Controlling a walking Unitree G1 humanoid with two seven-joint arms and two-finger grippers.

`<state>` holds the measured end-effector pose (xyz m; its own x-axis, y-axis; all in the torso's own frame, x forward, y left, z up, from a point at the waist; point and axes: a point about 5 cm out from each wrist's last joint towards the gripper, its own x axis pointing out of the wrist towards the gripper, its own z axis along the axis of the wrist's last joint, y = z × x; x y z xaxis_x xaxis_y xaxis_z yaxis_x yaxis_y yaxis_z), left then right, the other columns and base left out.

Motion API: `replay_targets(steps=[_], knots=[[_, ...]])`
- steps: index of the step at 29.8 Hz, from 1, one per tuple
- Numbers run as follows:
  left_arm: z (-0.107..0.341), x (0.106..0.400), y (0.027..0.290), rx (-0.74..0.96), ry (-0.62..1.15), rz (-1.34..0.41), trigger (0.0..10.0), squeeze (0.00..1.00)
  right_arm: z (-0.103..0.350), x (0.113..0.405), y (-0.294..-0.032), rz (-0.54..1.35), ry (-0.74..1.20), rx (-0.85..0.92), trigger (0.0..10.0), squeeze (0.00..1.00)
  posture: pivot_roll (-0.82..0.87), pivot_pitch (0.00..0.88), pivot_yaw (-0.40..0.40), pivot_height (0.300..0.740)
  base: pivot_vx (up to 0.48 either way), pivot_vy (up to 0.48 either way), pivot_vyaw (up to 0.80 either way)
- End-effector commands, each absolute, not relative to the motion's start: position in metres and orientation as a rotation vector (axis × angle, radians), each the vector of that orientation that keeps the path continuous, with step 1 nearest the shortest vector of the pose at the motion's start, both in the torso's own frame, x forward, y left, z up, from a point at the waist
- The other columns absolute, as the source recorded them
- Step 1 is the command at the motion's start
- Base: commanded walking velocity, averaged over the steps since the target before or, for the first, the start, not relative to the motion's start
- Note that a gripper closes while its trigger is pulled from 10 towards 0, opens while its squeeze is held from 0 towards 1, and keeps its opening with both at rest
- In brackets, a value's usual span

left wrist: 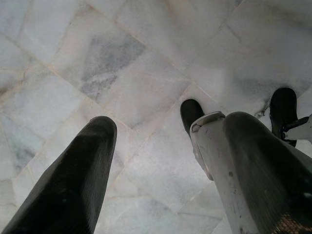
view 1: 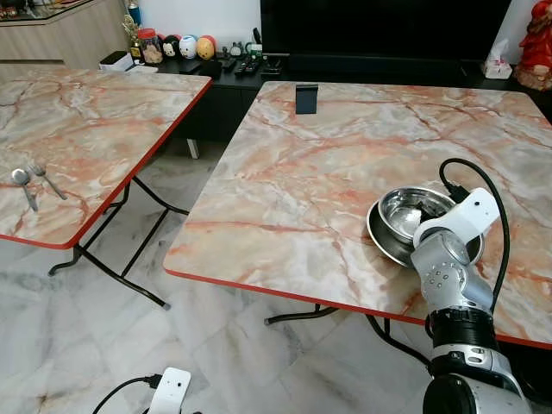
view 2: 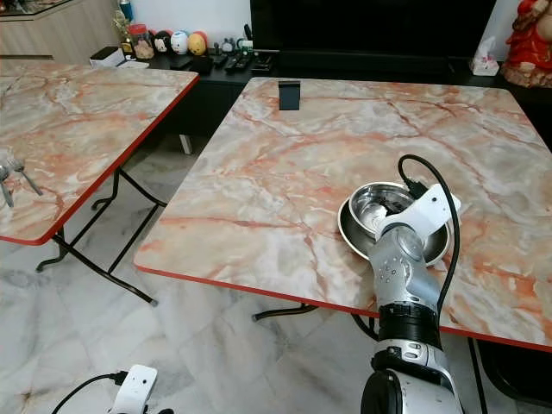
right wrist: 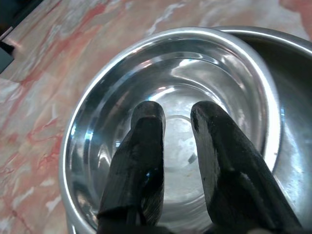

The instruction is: Setting the table

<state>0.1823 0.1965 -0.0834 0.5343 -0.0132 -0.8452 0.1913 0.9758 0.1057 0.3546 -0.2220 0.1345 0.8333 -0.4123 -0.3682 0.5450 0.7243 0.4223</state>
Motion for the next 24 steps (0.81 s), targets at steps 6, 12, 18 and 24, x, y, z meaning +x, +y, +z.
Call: replay_targets(steps=[6,12,18,24], knots=[[-0.0842,0.1797,0.2003,0.187,1.019,-0.118,10.0,0.00,0.1364,0.3555,-0.2237,-0.564,0.250,0.553,10.0,0.00,-0.01,0.000,0.048,0.731,0.000,0.000,0.00],[-0.0843,0.1795,0.2001,0.183,1.022,-0.122,10.0,0.00,0.1363,0.3550,-0.2247,-0.575,0.248,0.555,10.0,0.00,-0.01,0.000,0.050,0.731,0.000,0.000,0.00],[-0.0843,0.1796,0.1999,0.178,1.024,-0.126,10.0,0.00,0.1366,0.3545,-0.2266,-0.599,0.245,0.552,10.0,0.00,0.00,0.000,0.049,0.731,0.000,0.000,0.00],[-0.0844,0.1795,0.1997,0.175,1.026,-0.130,10.0,0.00,0.1358,0.3530,-0.2284,-0.626,0.246,0.556,10.0,0.00,-0.01,0.000,0.050,0.731,0.000,0.000,0.00]])
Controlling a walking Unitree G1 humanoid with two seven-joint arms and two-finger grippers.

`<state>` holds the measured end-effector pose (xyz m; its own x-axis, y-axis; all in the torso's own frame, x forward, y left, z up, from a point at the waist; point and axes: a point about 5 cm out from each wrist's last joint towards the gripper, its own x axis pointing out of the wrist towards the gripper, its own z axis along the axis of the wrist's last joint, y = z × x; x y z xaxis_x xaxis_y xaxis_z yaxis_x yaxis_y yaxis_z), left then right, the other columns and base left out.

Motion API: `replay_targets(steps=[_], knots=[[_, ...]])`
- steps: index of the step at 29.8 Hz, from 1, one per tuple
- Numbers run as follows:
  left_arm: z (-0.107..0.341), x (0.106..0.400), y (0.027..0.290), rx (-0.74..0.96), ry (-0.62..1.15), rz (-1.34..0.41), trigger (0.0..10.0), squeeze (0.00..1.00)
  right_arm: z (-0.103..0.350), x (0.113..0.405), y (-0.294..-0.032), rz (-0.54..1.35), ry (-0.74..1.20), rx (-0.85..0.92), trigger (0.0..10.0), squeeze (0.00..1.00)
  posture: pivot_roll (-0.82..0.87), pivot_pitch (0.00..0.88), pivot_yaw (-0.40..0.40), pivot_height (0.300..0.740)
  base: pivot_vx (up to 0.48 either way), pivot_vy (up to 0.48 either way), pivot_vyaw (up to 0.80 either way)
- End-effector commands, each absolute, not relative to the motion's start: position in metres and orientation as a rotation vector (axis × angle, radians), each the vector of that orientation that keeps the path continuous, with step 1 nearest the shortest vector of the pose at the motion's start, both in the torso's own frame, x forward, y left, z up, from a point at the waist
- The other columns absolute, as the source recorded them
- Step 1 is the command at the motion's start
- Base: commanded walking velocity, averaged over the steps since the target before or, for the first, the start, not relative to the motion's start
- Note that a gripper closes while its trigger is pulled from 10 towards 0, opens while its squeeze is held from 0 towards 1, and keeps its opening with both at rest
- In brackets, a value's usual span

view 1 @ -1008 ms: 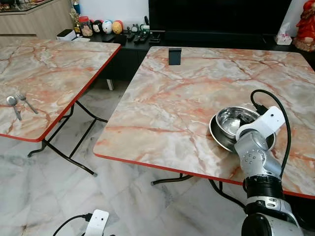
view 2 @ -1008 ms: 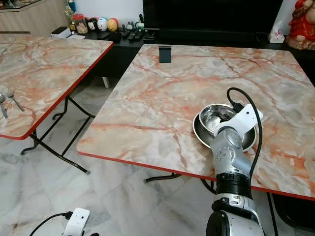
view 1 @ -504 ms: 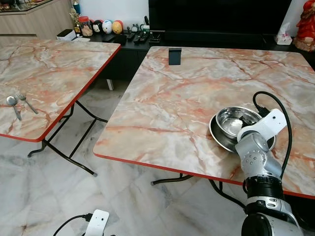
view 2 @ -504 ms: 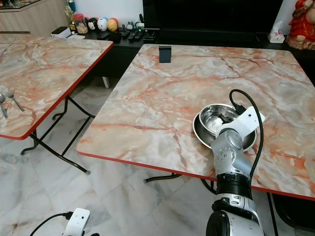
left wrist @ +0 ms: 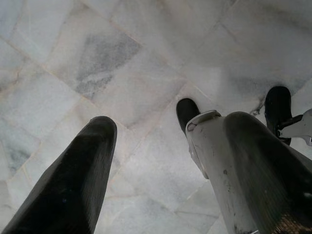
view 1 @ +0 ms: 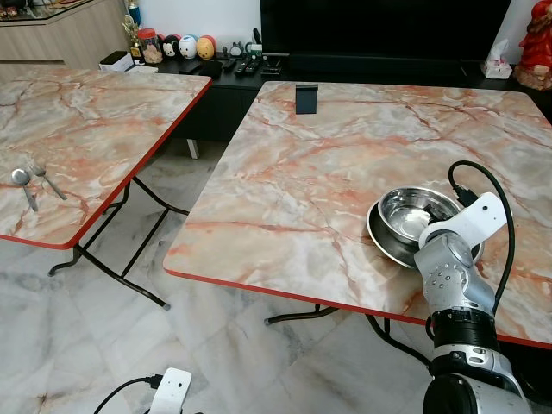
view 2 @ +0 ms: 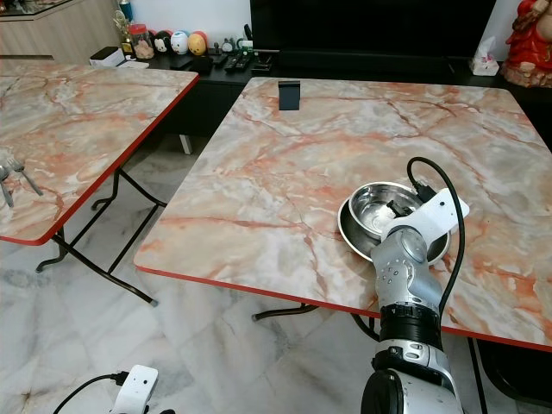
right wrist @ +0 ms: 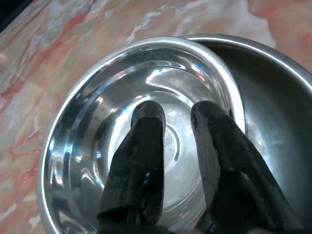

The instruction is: Setting the table

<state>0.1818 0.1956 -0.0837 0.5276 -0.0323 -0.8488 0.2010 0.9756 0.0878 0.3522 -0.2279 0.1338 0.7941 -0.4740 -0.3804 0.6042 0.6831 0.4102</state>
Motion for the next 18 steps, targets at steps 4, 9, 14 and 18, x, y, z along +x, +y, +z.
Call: replay_targets(steps=[4,9,14,18], knots=[[-0.0844,0.1795,0.1997,0.174,1.028,-0.132,10.0,0.00,0.1359,0.3525,-0.2296,-0.637,0.246,0.556,10.0,0.00,0.00,0.000,0.051,0.731,0.000,0.000,0.00],[-0.0844,0.1795,0.1997,0.173,1.028,-0.133,10.0,0.00,0.1389,0.3524,-0.2310,-0.649,0.235,0.560,10.0,0.00,0.00,0.000,0.051,0.731,0.000,0.000,0.00],[-0.0843,0.1796,0.1998,0.173,1.028,-0.133,10.0,0.00,0.1408,0.3525,-0.2316,-0.654,0.229,0.562,10.0,0.00,0.00,0.000,0.051,0.731,0.000,0.000,0.00],[-0.0843,0.1796,0.1998,0.173,1.028,-0.133,10.0,0.00,0.1444,0.3527,-0.2318,-0.656,0.217,0.564,10.0,0.00,-0.01,0.000,0.053,0.731,0.000,0.000,0.00]])
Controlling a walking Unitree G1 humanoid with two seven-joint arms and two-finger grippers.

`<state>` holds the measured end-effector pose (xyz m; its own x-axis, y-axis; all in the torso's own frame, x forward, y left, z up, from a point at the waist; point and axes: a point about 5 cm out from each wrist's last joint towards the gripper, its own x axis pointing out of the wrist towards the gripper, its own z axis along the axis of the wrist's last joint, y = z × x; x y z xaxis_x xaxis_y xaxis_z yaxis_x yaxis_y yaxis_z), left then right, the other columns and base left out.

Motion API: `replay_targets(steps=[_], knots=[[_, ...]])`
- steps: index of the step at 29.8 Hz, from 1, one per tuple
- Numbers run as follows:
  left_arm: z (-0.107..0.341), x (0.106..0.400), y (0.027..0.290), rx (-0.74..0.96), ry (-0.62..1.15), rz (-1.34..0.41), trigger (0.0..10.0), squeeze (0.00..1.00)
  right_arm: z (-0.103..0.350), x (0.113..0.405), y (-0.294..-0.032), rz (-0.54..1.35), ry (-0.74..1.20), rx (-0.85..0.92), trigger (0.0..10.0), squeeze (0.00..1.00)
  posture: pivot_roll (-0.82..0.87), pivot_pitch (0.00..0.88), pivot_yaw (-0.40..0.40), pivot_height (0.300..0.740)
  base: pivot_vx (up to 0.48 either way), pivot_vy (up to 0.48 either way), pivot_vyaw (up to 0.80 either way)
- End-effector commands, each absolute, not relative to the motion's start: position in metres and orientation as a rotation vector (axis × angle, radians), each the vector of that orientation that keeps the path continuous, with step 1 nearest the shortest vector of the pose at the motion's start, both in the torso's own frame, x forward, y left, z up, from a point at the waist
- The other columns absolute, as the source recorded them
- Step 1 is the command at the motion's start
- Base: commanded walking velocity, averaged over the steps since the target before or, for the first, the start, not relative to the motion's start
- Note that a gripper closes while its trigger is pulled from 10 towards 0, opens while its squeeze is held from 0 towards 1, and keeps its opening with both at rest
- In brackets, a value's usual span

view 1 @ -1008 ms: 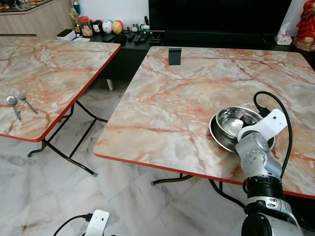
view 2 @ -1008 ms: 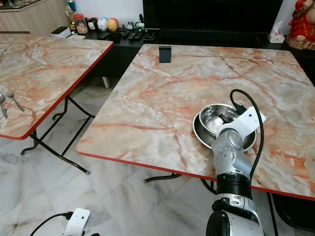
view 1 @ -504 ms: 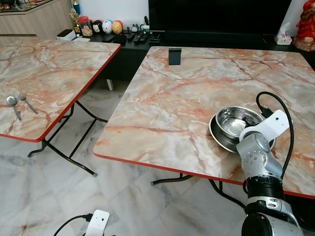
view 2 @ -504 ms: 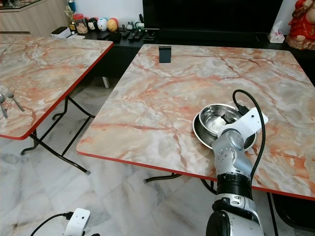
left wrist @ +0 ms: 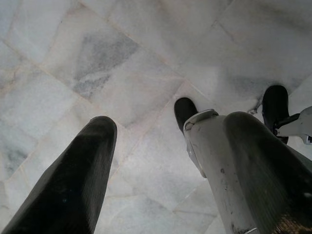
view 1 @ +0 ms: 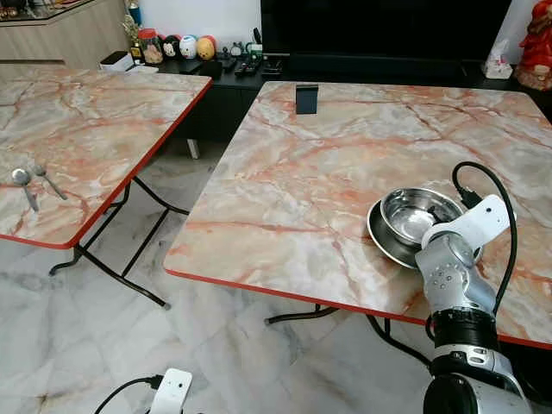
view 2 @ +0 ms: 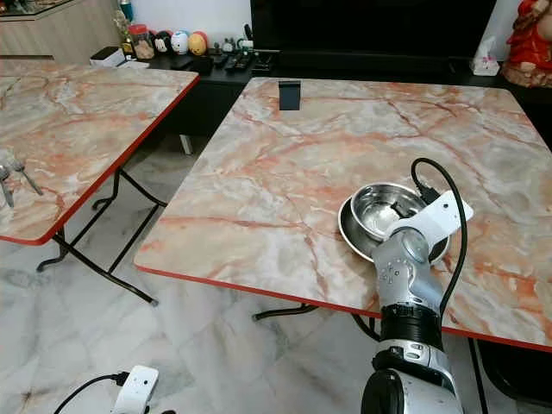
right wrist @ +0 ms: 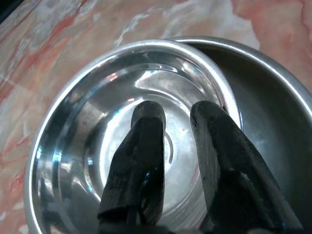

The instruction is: Setting the table

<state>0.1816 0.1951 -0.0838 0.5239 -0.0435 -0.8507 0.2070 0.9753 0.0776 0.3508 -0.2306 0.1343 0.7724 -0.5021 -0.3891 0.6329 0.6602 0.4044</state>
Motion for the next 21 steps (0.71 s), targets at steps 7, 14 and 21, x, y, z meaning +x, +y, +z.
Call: replay_targets(steps=[7,14,21], knots=[[-0.0843,0.1797,0.1997,0.173,1.028,-0.134,10.0,0.00,0.1457,0.3528,-0.2324,-0.662,0.211,0.566,10.0,0.00,0.00,0.000,0.052,0.731,0.000,0.000,0.00],[-0.0843,0.1797,0.1997,0.174,1.028,-0.135,10.0,0.00,0.1459,0.3525,-0.2325,-0.668,0.210,0.563,10.0,0.00,0.00,0.000,0.052,0.731,0.000,0.000,0.00],[-0.0842,0.1798,0.1997,0.174,1.028,-0.137,10.0,0.00,0.1459,0.3517,-0.2345,-0.680,0.209,0.555,10.0,0.00,0.00,0.000,0.052,0.731,0.000,0.000,0.00]])
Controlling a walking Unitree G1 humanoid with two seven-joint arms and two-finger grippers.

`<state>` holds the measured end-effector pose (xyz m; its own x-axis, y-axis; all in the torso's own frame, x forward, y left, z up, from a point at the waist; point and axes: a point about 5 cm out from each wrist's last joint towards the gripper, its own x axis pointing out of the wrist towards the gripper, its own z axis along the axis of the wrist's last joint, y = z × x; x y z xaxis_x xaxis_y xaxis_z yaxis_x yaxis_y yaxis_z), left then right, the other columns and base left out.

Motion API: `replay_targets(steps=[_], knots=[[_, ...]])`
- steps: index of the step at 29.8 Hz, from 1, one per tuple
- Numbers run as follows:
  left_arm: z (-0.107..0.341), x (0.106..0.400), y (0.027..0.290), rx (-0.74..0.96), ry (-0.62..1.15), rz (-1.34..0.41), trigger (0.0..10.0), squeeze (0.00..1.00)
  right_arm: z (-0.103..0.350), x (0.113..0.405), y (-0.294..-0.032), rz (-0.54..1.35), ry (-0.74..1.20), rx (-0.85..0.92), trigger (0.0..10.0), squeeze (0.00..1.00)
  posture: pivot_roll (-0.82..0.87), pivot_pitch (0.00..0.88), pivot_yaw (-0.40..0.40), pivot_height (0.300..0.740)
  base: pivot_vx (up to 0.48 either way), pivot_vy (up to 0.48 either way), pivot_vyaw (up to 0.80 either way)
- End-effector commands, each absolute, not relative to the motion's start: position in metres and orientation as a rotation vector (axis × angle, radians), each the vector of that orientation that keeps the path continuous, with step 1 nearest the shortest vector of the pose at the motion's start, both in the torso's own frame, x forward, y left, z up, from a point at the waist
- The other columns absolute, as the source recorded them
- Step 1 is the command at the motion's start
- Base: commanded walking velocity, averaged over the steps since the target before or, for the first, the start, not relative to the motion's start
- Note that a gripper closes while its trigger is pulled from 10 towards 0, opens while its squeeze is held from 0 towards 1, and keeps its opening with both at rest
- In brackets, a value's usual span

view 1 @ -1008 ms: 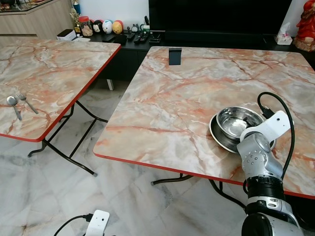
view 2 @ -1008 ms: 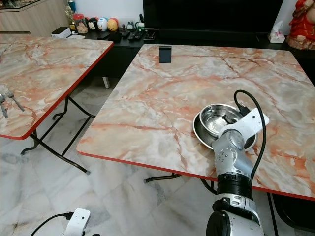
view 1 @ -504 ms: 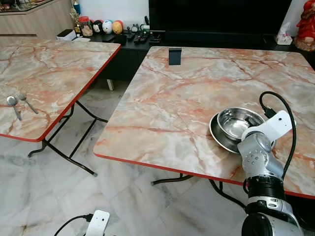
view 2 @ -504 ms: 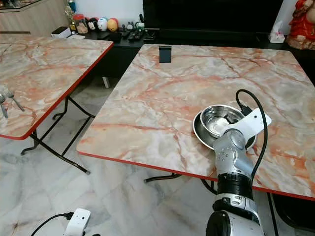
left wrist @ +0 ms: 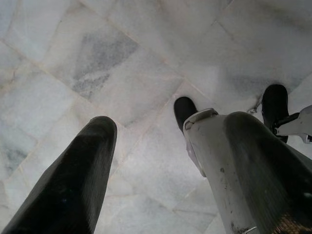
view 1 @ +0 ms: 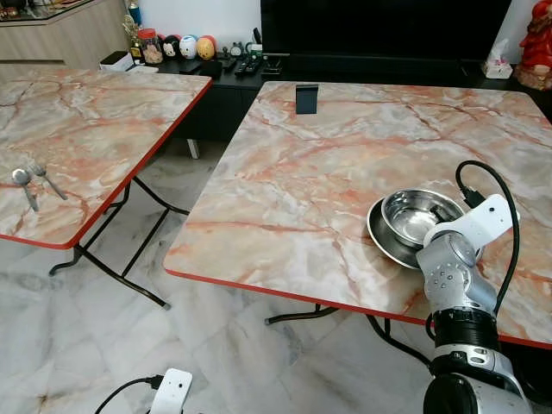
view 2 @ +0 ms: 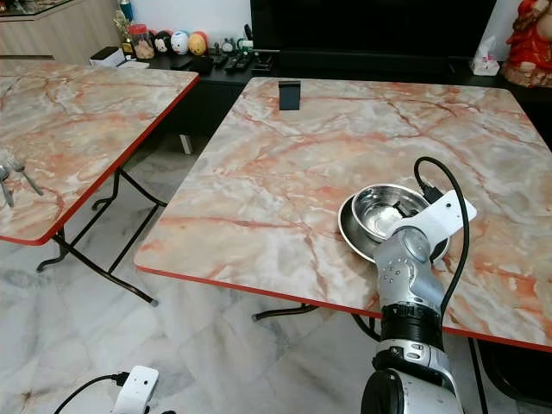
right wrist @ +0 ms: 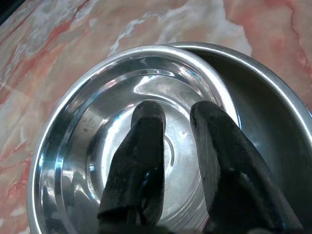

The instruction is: Setting the table

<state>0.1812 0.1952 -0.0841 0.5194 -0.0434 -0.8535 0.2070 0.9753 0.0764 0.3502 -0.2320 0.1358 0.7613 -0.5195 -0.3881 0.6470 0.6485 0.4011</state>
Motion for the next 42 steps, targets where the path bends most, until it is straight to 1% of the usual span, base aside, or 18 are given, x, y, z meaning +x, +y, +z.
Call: replay_targets(steps=[1,16,19,26,27,31,34,37,38,40,42], knots=[[-0.084,0.180,0.200,0.175,1.028,-0.137,10.0,0.00,0.146,0.352,-0.235,-0.682,0.209,0.554,10.0,0.00,0.00,0.000,0.052,0.731,0.000,0.000,0.00],[-0.084,0.180,0.200,0.179,1.029,-0.139,10.0,0.00,0.146,0.351,-0.234,-0.684,0.208,0.544,10.0,0.00,0.00,0.000,0.052,0.731,0.000,0.000,0.00],[-0.084,0.180,0.200,0.180,1.029,-0.140,10.0,0.00,0.146,0.352,-0.232,-0.675,0.211,0.549,10.0,0.00,-0.01,0.000,0.053,0.731,0.000,0.000,0.00],[-0.084,0.180,0.201,0.190,1.029,-0.139,10.0,0.00,0.144,0.355,-0.218,-0.580,0.187,0.554,10.0,0.00,-0.01,0.000,0.055,0.731,0.000,0.000,0.00],[-0.084,0.180,0.201,0.193,1.027,-0.136,10.0,0.00,0.144,0.357,-0.212,-0.523,0.172,0.498,10.0,0.00,-0.01,0.000,0.054,0.731,0.000,0.000,0.00],[-0.084,0.180,0.201,0.193,1.023,-0.131,10.0,0.00,0.145,0.356,-0.203,-0.480,0.135,0.447,10.0,0.00,0.00,0.000,0.053,0.731,0.000,0.000,0.00],[-0.083,0.181,0.202,0.194,1.013,-0.118,10.0,0.00,0.157,0.354,-0.199,-0.456,0.017,0.386,10.0,0.00,-0.01,0.000,0.056,0.731,0.000,0.000,0.00],[-0.082,0.182,0.203,0.204,0.994,-0.098,10.0,0.00,0.171,0.349,-0.194,-0.415,-0.132,0.218,10.0,0.00,-0.01,0.000,0.056,0.731,0.000,0.000,0.00],[-0.082,0.182,0.204,0.206,0.989,-0.093,10.0,0.00,0.172,0.348,-0.192,-0.405,-0.148,0.185,10.0,0.00,-0.01,0.000,0.056,0.731,0.000,0.000,0.00],[-0.081,0.183,0.204,0.212,0.973,-0.079,10.0,0.00,0.173,0.341,-0.187,-0.366,-0.200,0.063,10.0,0.00,-0.01,0.000,0.054,0.731,0.000,0.000,0.00],[-0.081,0.183,0.205,0.212,0.971,-0.076,10.0,0.00,0.174,0.338,-0.186,-0.353,-0.217,0.043,10.0,0.00,-0.02,0.000,0.053,0.731,0.000,0.000,0.00]])
